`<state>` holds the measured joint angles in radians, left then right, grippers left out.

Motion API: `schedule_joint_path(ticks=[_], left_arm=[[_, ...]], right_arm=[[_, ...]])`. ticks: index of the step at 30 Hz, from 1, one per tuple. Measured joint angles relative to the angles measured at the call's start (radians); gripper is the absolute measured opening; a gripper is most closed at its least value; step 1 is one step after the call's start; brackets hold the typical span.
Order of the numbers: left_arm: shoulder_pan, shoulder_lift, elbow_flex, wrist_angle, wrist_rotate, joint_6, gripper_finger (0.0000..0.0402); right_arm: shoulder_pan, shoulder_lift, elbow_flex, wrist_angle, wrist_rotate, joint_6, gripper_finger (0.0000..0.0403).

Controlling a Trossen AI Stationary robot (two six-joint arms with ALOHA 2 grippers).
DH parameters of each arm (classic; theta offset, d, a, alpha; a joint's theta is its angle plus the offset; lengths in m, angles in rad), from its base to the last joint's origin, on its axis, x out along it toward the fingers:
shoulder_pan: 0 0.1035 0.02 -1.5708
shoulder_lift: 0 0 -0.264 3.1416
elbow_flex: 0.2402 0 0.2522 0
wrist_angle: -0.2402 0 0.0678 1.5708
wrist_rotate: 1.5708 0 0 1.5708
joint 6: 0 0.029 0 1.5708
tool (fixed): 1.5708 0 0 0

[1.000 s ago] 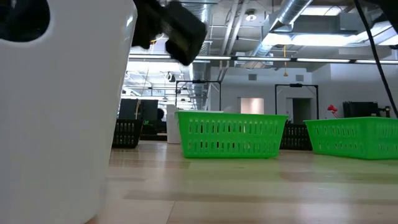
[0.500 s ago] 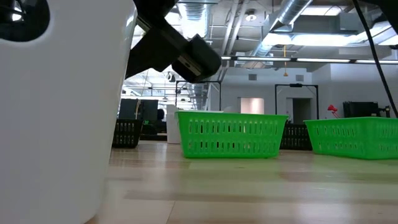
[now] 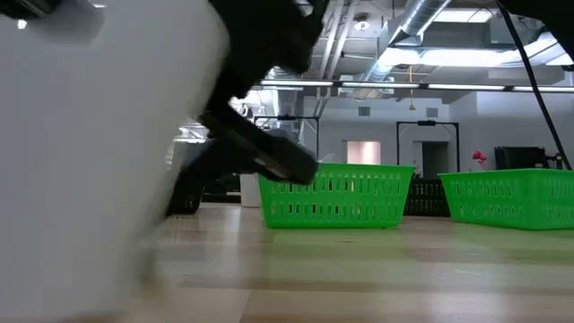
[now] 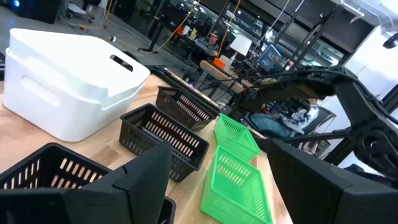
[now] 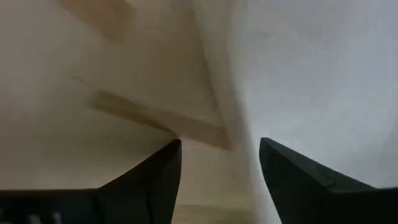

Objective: Stack baskets by color
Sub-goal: Stack the bottom white bin on the top white bin

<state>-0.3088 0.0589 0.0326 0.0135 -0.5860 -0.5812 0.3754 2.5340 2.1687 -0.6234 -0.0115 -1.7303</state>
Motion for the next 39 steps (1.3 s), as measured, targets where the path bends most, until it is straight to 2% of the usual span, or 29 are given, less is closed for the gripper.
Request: schedule_joint_path(ticks=[5,14,22,32,35,39], left_arm=[[0.000,0.005,0.000,0.000,0.002,-0.004,0.0256],[0.000,0.013,0.000,0.000,0.005,-0.007,0.0256],[0.000,0.013,0.000,0.000,0.004,-0.019,0.0256],[0.000,0.013,0.000,0.000,0.003,-0.055,0.0256],[0.000,0.013,0.000,0.000,0.003,-0.056,0.0256],[0.000,0.013,0.000,0.000,-0.009,-0.056,0.0256]], right_arm=[[0.008,0.003,0.001,0.014,0.046,0.026,0.0189],[0.048,-0.017,-0.001,-0.021,0.155,0.219,0.0017],[0.079,-0.084,0.000,-0.024,0.184,0.515,0.0006],[0.089,-0.259,0.000,-0.151,0.321,0.886,0.0002],[0.077,-0.318,0.001,-0.177,0.400,0.997,0.0002],[0.040,-0.380,0.001,-0.257,0.608,1.131,0.0001]])
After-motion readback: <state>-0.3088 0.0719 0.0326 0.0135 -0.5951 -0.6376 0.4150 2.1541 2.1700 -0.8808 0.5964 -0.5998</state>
